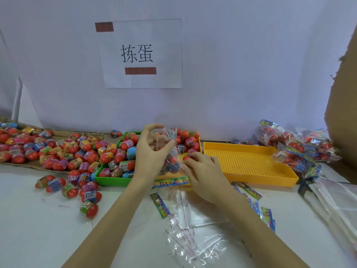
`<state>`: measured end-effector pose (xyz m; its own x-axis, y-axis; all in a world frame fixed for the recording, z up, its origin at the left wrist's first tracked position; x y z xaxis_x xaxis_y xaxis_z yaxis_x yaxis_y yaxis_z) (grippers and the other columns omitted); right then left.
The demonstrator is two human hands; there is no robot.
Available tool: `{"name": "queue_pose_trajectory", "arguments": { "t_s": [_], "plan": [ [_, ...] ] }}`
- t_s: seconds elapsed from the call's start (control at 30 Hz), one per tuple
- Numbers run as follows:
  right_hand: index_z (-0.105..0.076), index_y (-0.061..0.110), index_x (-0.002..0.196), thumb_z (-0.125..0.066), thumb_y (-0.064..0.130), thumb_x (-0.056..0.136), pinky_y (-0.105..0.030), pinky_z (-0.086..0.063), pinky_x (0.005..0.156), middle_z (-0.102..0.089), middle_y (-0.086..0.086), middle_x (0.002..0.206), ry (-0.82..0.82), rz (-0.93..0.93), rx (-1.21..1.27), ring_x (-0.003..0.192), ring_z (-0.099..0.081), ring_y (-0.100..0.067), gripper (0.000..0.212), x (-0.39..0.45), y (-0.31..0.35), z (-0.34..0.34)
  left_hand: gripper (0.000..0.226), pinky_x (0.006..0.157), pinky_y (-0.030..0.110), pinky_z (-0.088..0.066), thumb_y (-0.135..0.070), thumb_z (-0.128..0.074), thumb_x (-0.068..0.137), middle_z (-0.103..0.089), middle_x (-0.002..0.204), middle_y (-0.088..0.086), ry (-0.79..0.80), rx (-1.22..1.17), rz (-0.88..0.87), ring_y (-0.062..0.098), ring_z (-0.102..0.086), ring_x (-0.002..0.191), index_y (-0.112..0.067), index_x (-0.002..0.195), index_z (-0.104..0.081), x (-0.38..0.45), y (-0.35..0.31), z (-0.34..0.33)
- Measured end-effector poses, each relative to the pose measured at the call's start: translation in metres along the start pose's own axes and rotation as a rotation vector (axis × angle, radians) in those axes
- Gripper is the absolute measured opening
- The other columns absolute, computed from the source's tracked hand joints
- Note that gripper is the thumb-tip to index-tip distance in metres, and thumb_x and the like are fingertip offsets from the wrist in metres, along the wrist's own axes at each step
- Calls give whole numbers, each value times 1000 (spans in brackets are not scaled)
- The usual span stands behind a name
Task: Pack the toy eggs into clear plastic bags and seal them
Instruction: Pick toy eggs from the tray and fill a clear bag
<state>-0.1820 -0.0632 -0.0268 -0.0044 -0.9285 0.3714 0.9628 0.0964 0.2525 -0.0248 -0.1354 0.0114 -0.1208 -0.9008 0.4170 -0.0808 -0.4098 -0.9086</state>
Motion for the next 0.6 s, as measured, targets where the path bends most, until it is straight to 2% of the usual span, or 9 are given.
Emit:
{"name": "queue_pose_trajectory", "arguments": {
  "t_s": [0.1, 0.17, 0.23, 0.33, 0.4, 0.47, 0.53, 0.6],
  "plan": [
    [-63, 29, 115, -63, 31, 104, -27, -39, 96, -63, 12, 114, -132, -30, 247, 107, -57, -6, 12, 1, -2, 14, 34, 75, 26, -62, -18, -87, 87, -76, 92, -5, 72, 71, -71, 15, -75, 87, -35, 108, -66, -3, -6, -5],
    [-58, 28, 104, -72, 19, 98, -16, -46, 78, -65, 14, 100, -254, -85, 418, 91, -62, -2, 18, 0, -10, 29, 27, 70, 19, -59, -21, -90, 85, -76, 89, -9, 104, 149, -118, 9, -74, 81, -29, 100, -68, -7, -9, -9],
    [-52, 32, 98, -73, 16, 98, -17, -50, 66, -65, 13, 94, -374, -159, 541, 84, -66, -3, 26, -1, -21, 42, 22, 61, 16, -57, -23, -90, 85, -75, 84, -15, 133, 203, -162, 4, -74, 74, -25, 95, -70, -11, -12, -15],
    [-54, 30, 111, -74, 22, 98, -22, -55, 62, -72, 4, 97, -480, -274, 910, 75, -72, -12, 25, -3, -32, 55, 22, 64, 17, -57, -30, -91, 84, -72, 81, -13, 153, 264, -233, 8, -71, 74, -27, 90, -70, -16, -18, -20],
    [-58, 26, 125, -74, 28, 98, -21, -52, 57, -76, 1, 108, -477, -310, 1180, 71, -73, -19, 31, -3, -34, 61, 20, 71, 20, -59, -33, -91, 83, -74, 85, -13, 207, 267, -255, 10, -73, 78, -26, 90, -74, -18, -20, -25],
    [-66, 19, 126, -72, 33, 98, -22, -46, 52, -77, -3, 113, -441, -266, 1296, 64, -69, -19, 32, -1, -30, 69, 20, 77, 20, -60, -34, -91, 83, -77, 92, -15, 269, 239, -254, 10, -75, 87, -24, 96, -78, -21, -23, -29],
    [-69, 15, 122, -69, 37, 99, -24, -40, 46, -78, -11, 105, -391, -182, 1319, 54, -61, -18, 31, 0, -26, 76, 25, 81, 20, -60, -37, -89, 84, -77, 99, -16, 306, 203, -260, 10, -75, 94, -24, 103, -80, -23, -27, -32],
    [-71, 20, 116, -65, 36, 103, -24, -37, 42, -76, -18, 89, -342, -110, 1262, 44, -55, -20, 22, -1, -20, 80, 34, 83, 20, -60, -41, -87, 83, -76, 108, -16, 324, 168, -279, 12, -75, 98, -23, 111, -79, -24, -31, -34]
  ]
}}
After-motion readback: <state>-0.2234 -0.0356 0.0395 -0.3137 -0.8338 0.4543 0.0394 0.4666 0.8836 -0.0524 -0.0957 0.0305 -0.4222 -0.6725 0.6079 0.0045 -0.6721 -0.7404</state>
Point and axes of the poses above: each hand's wrist, its own x-axis towards the middle knuckle, its own z-axis out of the back of the hand, y = z × x, the point moved 6 cm from there along x, towards the middle knuckle
